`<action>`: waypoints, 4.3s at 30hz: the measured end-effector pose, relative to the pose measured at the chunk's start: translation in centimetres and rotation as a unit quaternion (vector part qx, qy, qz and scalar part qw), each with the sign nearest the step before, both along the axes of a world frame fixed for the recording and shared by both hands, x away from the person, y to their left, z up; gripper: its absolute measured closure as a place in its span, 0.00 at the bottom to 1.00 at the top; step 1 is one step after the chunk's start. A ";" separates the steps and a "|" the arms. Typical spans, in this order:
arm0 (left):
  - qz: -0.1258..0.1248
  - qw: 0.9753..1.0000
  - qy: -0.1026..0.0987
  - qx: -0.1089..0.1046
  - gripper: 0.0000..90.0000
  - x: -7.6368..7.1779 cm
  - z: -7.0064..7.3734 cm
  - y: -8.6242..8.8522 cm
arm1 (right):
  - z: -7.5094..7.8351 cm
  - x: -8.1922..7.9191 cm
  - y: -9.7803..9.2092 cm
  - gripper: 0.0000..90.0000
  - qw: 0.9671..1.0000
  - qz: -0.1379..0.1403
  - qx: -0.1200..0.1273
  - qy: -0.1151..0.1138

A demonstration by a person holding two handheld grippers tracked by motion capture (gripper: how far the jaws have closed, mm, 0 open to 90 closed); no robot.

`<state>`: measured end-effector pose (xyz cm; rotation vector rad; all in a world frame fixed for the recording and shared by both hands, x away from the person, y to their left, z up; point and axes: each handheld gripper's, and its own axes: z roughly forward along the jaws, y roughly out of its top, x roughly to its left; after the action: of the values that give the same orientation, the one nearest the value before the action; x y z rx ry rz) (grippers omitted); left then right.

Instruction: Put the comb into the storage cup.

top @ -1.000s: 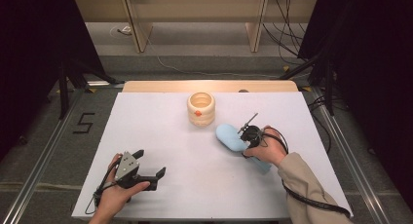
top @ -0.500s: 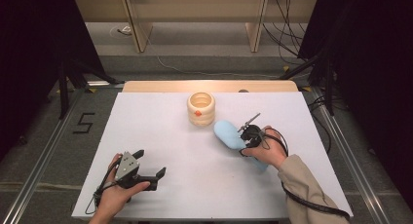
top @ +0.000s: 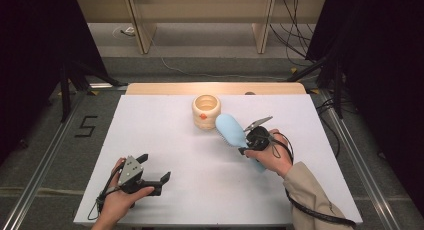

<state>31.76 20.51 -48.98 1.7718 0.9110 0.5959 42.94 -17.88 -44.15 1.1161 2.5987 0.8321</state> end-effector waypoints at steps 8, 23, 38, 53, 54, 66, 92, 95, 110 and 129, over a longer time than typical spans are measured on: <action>-0.002 1.000 0.001 -0.003 0.01 0.0 0.0 -0.1 | 0.1 -0.4 0.2 0.78 0.999 -0.009 0.040 -0.019; -0.005 1.000 0.002 -0.009 0.02 -0.1 0.1 -0.4 | 0.0 -1.4 0.9 0.78 0.987 -0.013 0.136 -0.080; -0.027 0.998 0.026 -0.056 0.03 0.0 0.5 -2.6 | -0.2 -1.8 1.4 0.78 0.972 -0.022 0.204 -0.110; -0.051 0.989 0.077 -0.114 0.08 1.5 0.7 -7.3 | -0.4 -2.3 2.1 0.78 0.967 -0.027 0.220 -0.125; -0.051 0.988 0.081 -0.117 0.08 1.6 0.7 -7.6 | -0.4 -2.3 2.1 0.78 0.967 -0.026 0.223 -0.124; -0.060 0.987 0.087 -0.117 0.10 2.5 0.7 -10.2 | -0.4 -2.6 2.4 0.78 0.964 -0.024 0.226 -0.138; -0.066 0.987 0.080 -0.121 0.11 3.3 0.9 -12.1 | -0.7 -3.1 3.1 0.78 0.958 -0.020 0.244 -0.149; -0.068 0.987 0.080 -0.120 0.12 3.5 0.9 -12.5 | -0.7 -3.2 3.2 0.78 0.958 -0.021 0.245 -0.149; -0.075 0.984 0.097 -0.133 0.16 4.8 0.5 -14.3 | -0.6 -3.3 3.4 0.78 0.957 -0.018 0.249 -0.146; -0.090 0.980 0.103 -0.142 0.18 5.5 0.1 -15.7 | -0.8 -3.5 3.8 0.78 0.958 -0.012 0.250 -0.144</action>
<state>37.24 4.77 -48.87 1.6521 0.9133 0.1581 39.47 -14.04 -44.96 1.0320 2.1869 1.5736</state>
